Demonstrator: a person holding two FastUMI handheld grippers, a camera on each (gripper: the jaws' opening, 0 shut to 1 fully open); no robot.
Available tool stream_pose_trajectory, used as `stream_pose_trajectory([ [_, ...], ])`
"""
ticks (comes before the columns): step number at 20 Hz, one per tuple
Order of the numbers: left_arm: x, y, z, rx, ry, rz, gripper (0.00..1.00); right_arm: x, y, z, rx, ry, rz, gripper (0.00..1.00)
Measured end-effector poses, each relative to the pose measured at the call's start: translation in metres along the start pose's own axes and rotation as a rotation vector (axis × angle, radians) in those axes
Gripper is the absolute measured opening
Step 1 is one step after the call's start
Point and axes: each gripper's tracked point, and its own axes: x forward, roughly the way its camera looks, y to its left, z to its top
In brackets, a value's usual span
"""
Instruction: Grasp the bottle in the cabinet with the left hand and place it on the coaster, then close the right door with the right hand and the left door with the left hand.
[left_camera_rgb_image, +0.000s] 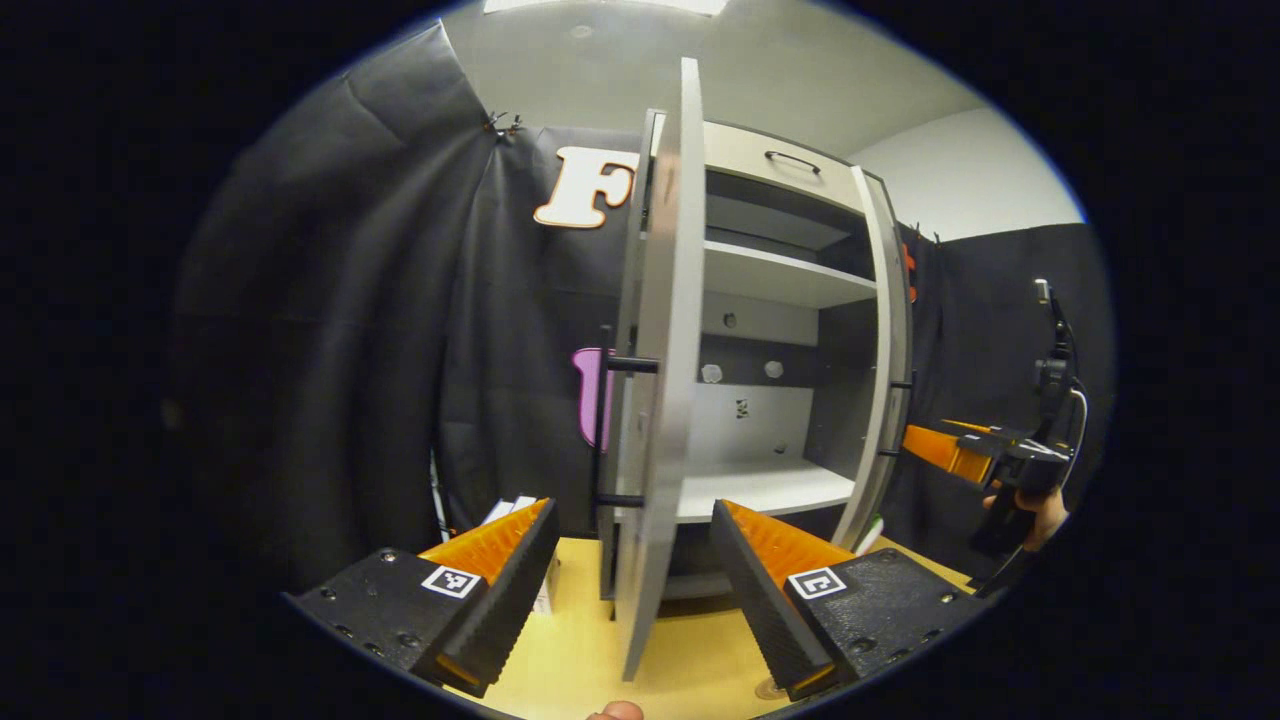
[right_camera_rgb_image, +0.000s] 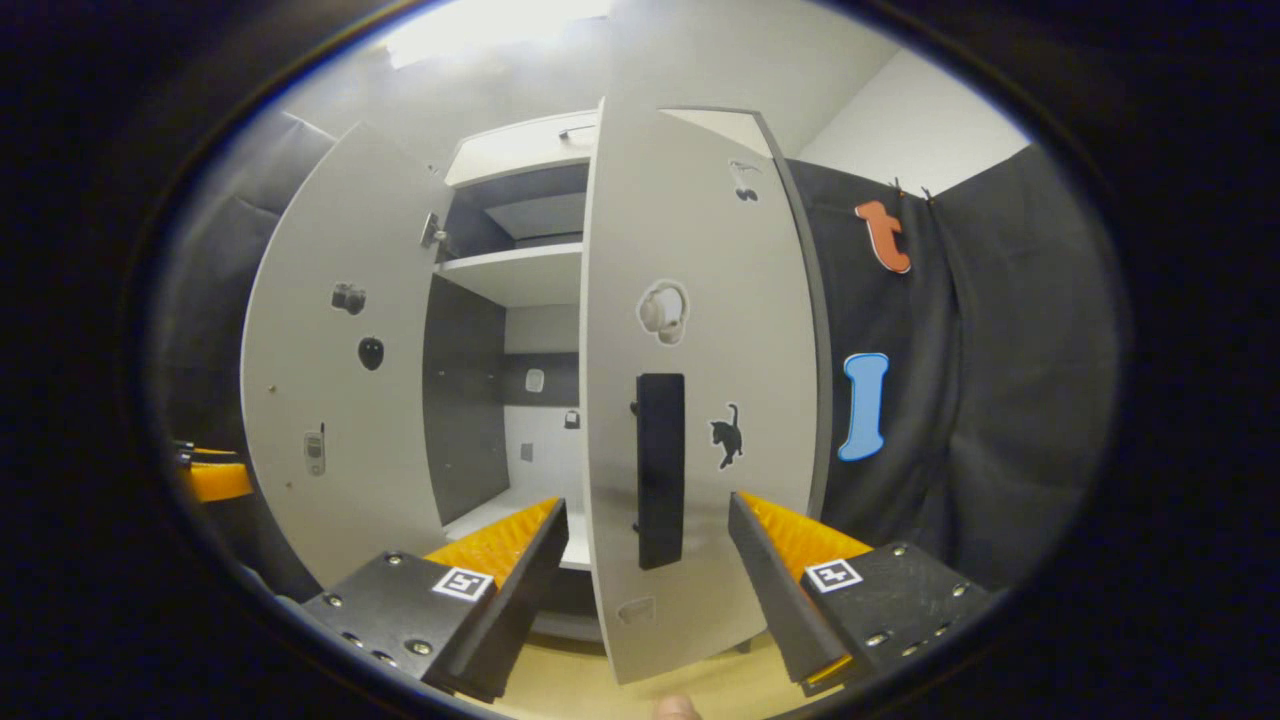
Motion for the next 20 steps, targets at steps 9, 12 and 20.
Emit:
stream_pose_trajectory([
  [9, 0.034, 0.044, 0.003, 0.035, -0.008, 0.188, 0.96, -0.012, -0.014, 0.01, -0.001, -0.02, -0.029, 0.98],
  [12, 0.038, 0.046, 0.009, 0.108, -0.041, 0.182, 0.94, -0.017, -0.021, 0.013, 0.006, -0.028, -0.046, 0.98],
  [20, 0.041, 0.042, 0.007, 0.102, -0.022, 0.149, 0.95, -0.023, -0.031, 0.014, 0.017, -0.036, -0.07, 0.97],
])
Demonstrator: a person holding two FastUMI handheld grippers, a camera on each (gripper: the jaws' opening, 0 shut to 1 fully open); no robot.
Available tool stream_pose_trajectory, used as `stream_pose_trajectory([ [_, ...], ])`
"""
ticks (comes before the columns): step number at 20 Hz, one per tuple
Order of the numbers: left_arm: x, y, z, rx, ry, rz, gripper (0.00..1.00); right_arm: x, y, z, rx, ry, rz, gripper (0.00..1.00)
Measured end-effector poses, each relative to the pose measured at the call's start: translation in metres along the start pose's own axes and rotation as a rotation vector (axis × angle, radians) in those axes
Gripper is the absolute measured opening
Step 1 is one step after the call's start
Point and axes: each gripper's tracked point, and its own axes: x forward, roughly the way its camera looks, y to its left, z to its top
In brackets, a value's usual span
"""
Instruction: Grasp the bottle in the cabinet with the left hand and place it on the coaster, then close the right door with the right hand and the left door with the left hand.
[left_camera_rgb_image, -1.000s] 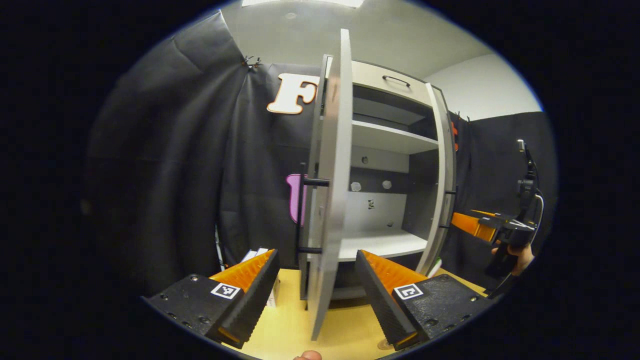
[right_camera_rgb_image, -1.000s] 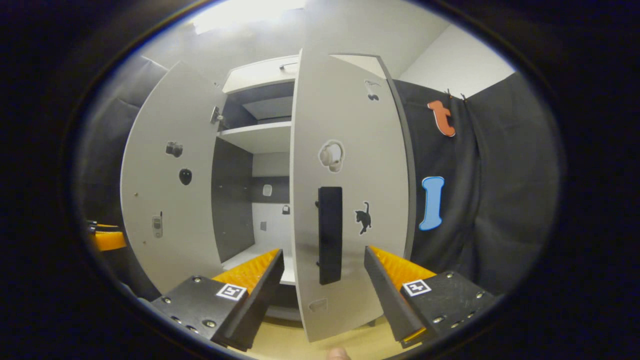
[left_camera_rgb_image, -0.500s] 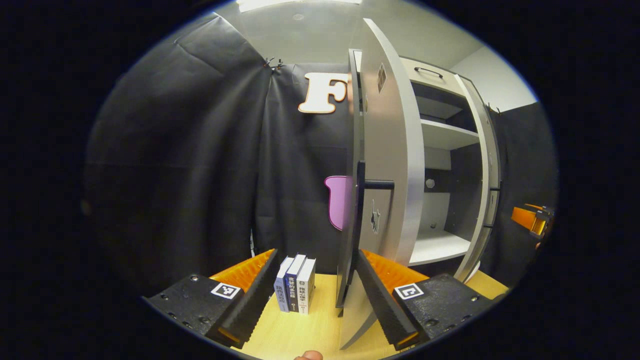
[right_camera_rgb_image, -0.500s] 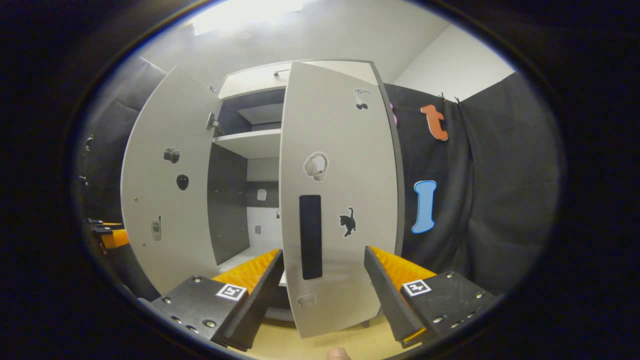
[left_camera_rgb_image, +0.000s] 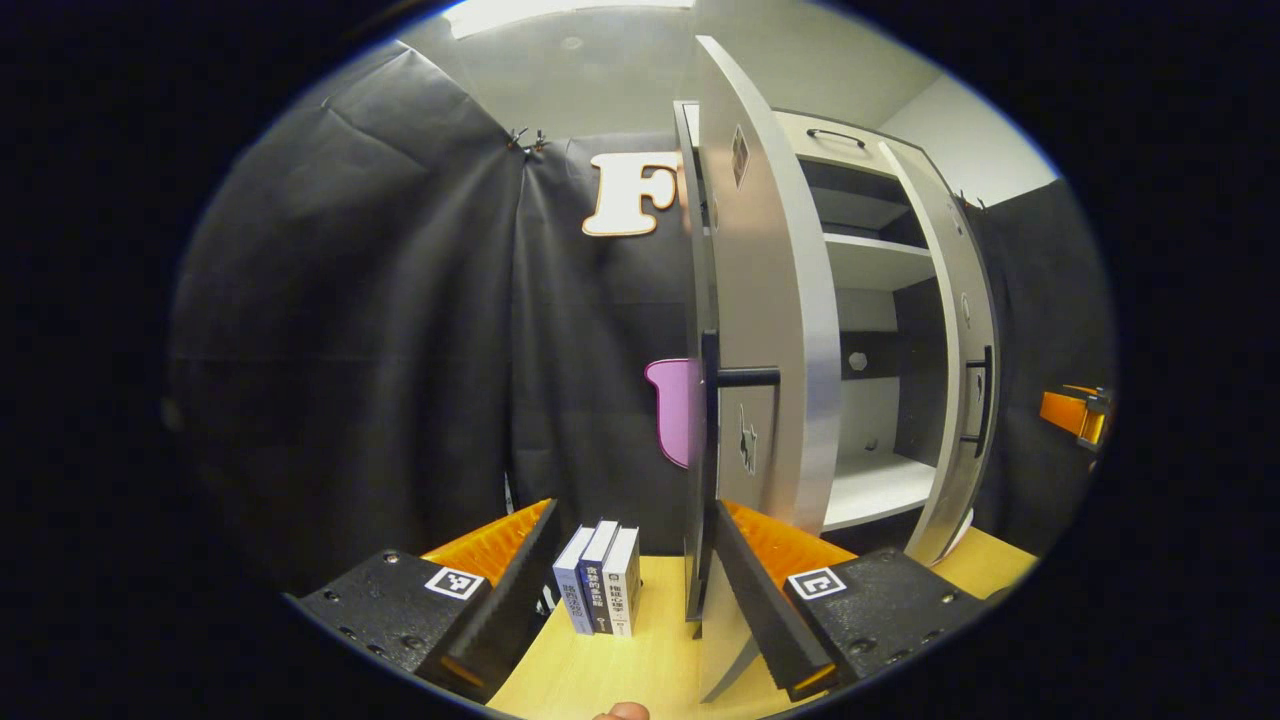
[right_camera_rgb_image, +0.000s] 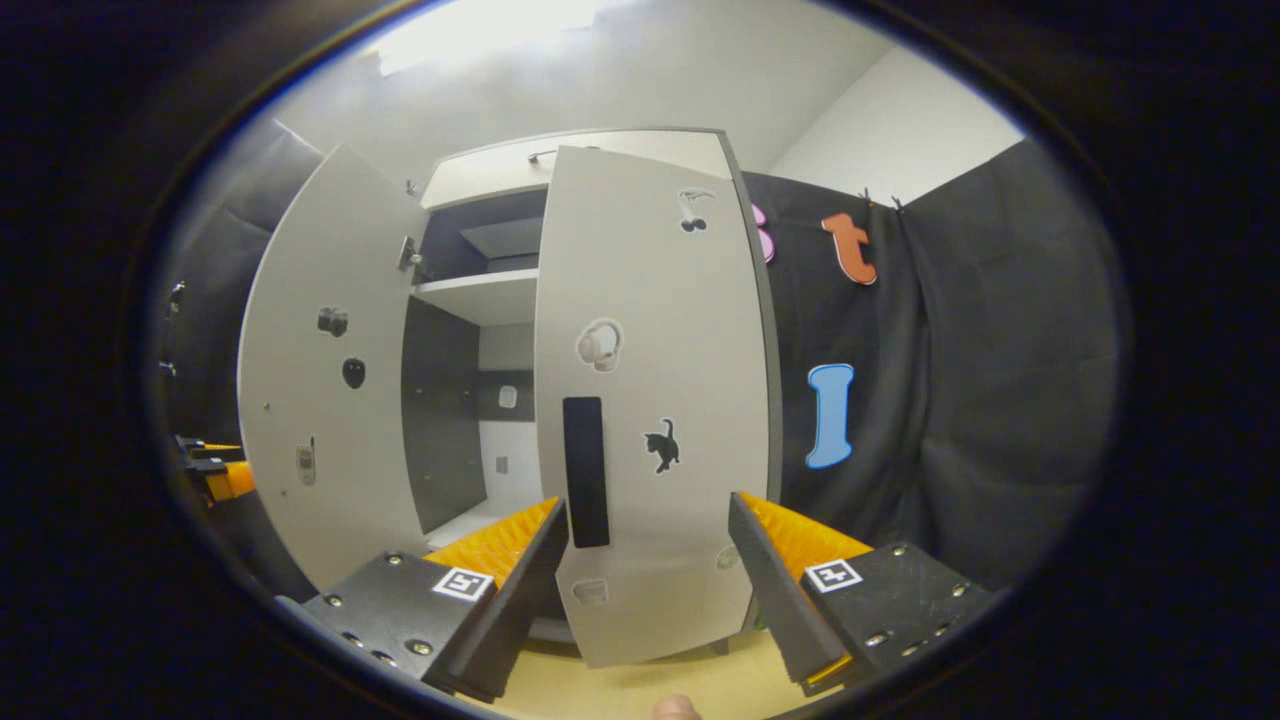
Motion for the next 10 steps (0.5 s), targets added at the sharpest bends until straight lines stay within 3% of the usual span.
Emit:
stream_pose_trajectory([
  [1, 0.0, -0.002, 0.001, -0.001, -0.005, -0.017, 0.99, -0.001, 0.0, 0.0, 0.003, -0.003, -0.003, 0.98],
  [2, 0.002, -0.006, 0.0, -0.006, -0.004, -0.039, 0.88, -0.001, -0.002, 0.002, 0.005, -0.007, -0.007, 0.98],
  [3, 0.005, -0.009, -0.003, -0.013, -0.004, -0.056, 0.93, -0.002, -0.003, 0.002, 0.007, -0.01, -0.01, 0.98],
  [10, 0.022, -0.072, -0.002, -0.032, -0.004, -0.16, 0.93, -0.007, -0.02, 0.005, 0.007, -0.02, -0.046, 0.97],
])
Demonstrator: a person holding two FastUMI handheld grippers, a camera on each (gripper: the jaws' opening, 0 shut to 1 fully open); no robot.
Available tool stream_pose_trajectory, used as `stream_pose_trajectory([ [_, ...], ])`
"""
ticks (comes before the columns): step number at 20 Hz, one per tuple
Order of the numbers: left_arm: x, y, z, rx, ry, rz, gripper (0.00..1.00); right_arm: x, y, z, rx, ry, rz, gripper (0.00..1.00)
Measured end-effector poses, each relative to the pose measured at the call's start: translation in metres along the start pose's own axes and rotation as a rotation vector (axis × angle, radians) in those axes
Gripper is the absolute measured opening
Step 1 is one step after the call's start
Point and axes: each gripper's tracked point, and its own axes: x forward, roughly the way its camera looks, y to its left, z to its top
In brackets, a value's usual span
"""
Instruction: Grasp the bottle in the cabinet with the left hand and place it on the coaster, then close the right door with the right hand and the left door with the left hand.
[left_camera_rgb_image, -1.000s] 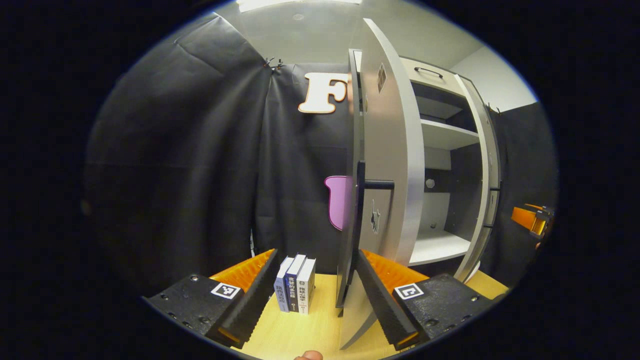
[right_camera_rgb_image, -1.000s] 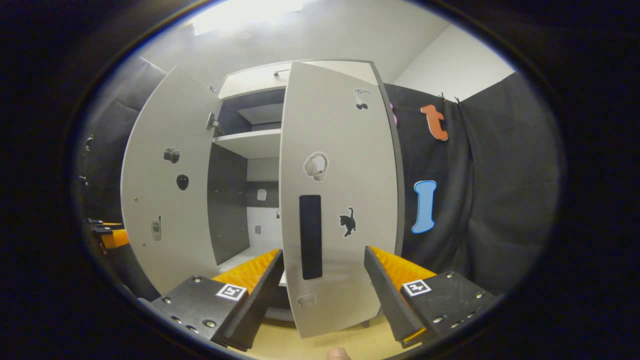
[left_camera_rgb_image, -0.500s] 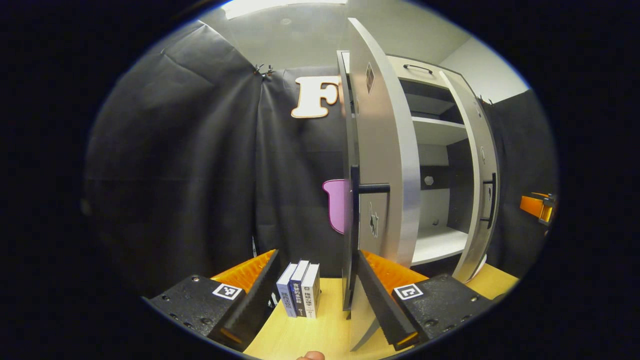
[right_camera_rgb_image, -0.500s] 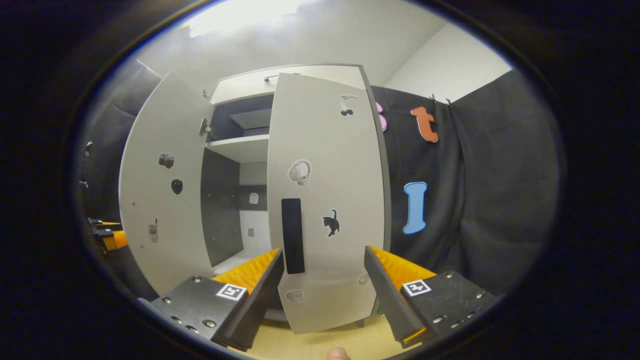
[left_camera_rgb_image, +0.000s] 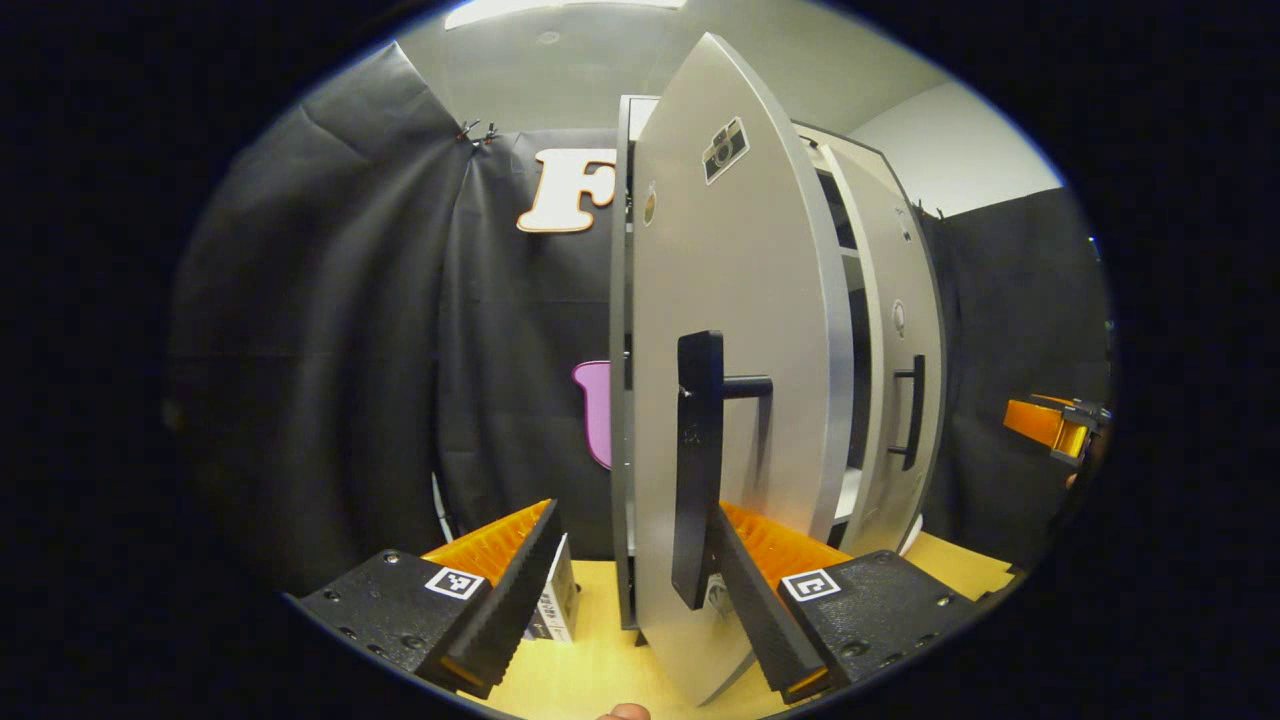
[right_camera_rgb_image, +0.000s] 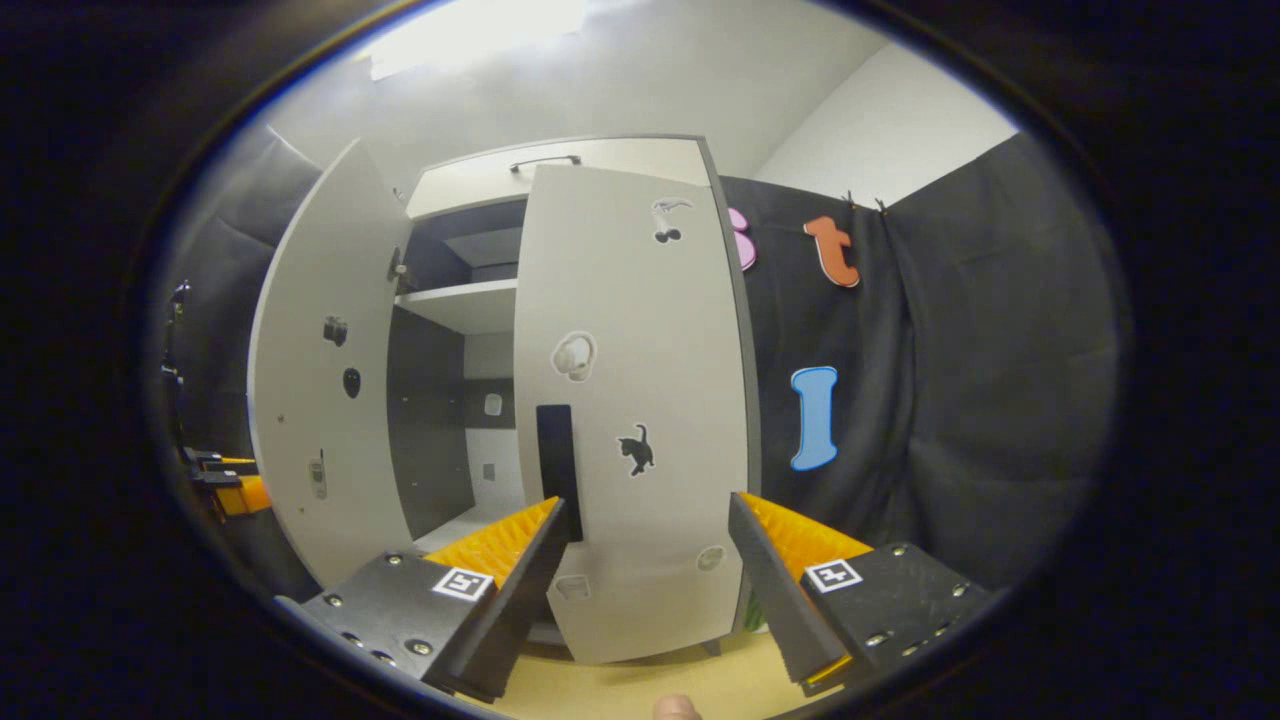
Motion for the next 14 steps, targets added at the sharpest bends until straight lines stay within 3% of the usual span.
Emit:
stream_pose_trajectory([
  [10, 0.021, -0.021, 0.0, 0.002, -0.011, 0.012, 0.92, 0.004, -0.014, 0.005, -0.003, -0.004, -0.007, 0.98],
  [11, 0.025, -0.023, 0.001, 0.001, -0.013, 0.015, 0.87, 0.005, -0.014, 0.006, -0.003, -0.005, -0.004, 0.98],
  [12, 0.028, -0.025, 0.004, 0.014, -0.017, 0.02, 0.92, 0.005, -0.014, 0.006, -0.004, -0.004, -0.001, 0.98],
  [14, 0.03, -0.033, 0.0, 0.022, -0.02, 0.031, 0.92, 0.005, -0.015, 0.006, -0.005, -0.004, 0.0, 0.97],
])
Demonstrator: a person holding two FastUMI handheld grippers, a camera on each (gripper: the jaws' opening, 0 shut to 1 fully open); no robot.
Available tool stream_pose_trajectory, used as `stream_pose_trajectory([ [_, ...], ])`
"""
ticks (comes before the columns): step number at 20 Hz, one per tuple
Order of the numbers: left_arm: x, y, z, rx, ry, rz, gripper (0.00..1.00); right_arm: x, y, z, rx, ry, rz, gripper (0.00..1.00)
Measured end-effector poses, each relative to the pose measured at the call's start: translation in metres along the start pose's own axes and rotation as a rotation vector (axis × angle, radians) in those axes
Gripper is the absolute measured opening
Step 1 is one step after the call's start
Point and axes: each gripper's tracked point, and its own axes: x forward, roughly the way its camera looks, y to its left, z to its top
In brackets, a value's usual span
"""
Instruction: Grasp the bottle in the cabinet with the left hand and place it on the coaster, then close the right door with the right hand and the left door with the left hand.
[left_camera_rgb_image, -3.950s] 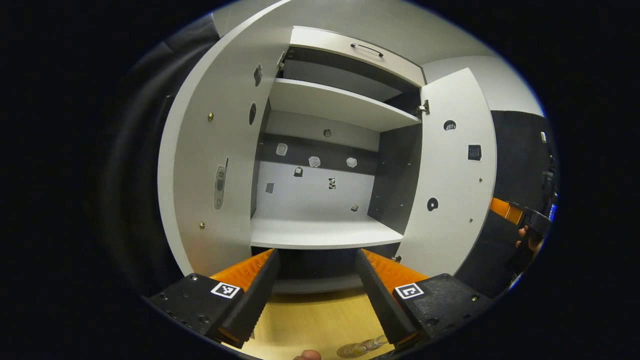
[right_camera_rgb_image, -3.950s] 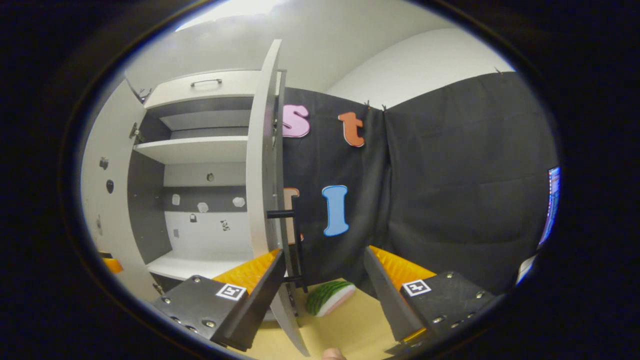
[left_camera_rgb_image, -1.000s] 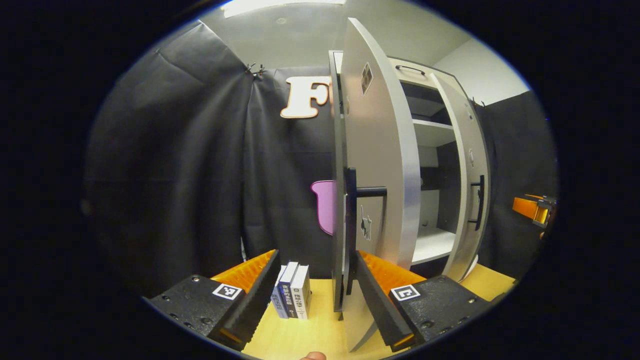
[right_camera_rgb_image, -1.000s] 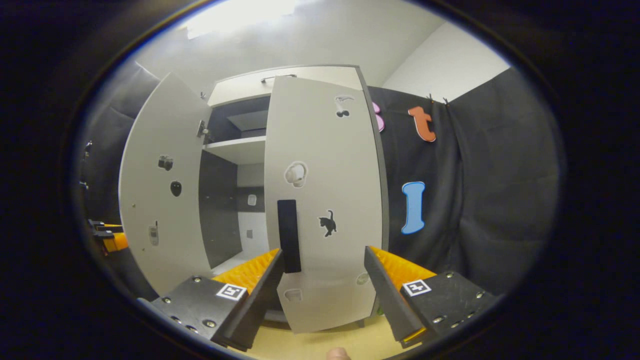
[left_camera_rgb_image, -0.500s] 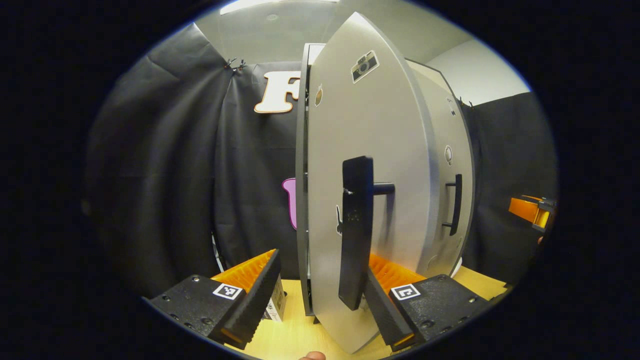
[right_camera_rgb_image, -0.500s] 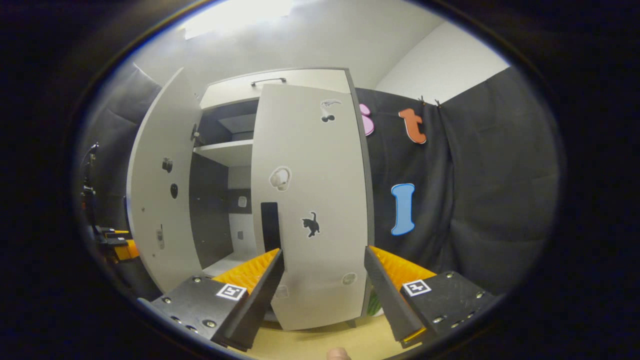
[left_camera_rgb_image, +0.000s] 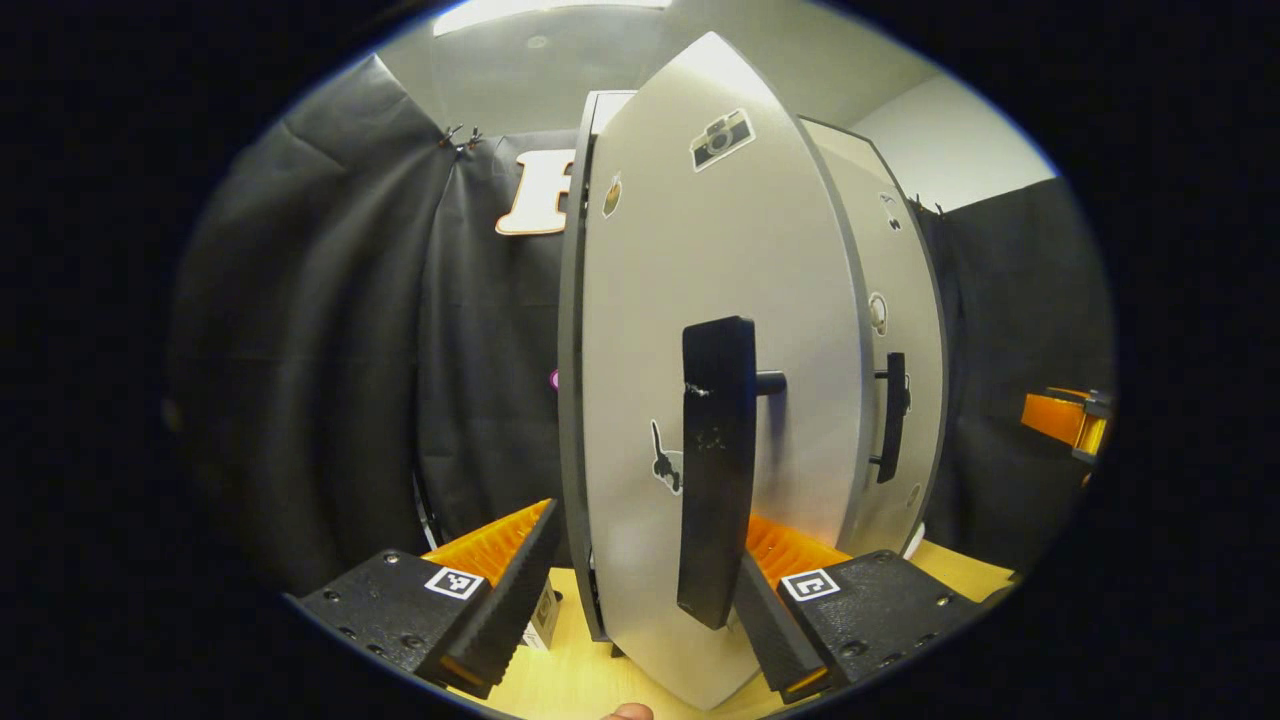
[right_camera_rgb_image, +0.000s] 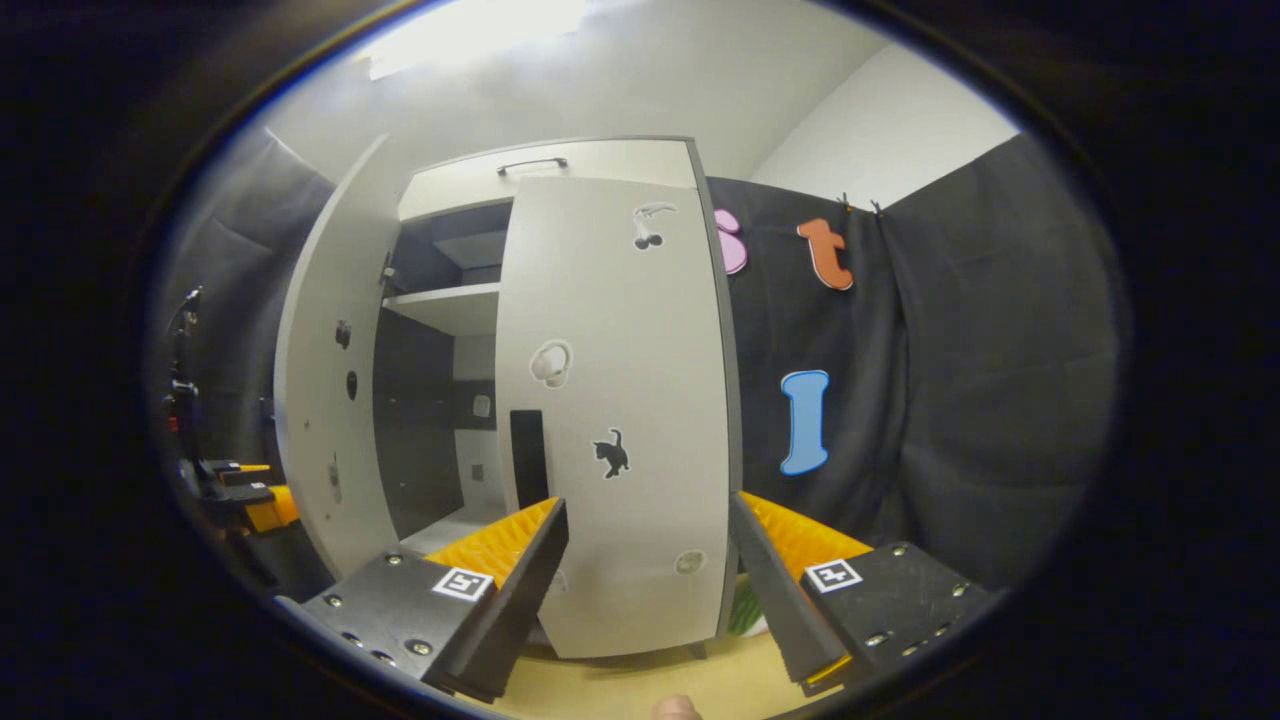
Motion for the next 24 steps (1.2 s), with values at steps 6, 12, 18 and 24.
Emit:
stream_pose_trajectory([
  [6, 0.001, -0.012, -0.001, -0.004, 0.0, 0.061, 0.93, -0.007, 0.001, -0.003, 0.01, 0.007, 0.008, 0.98],
  [12, 0.009, -0.03, -0.001, 0.007, -0.005, 0.183, 0.93, -0.008, 0.001, -0.004, -0.004, 0.028, 0.015, 0.98],
  [18, 0.018, -0.046, -0.002, 0.013, -0.006, 0.339, 0.92, -0.009, 0.0, -0.005, -0.016, 0.052, -0.005, 0.98],
  [24, 0.019, -0.064, -0.005, -0.016, 0.008, 0.416, 0.92, -0.008, 0.0, -0.006, -0.021, 0.061, -0.012, 0.98],
])
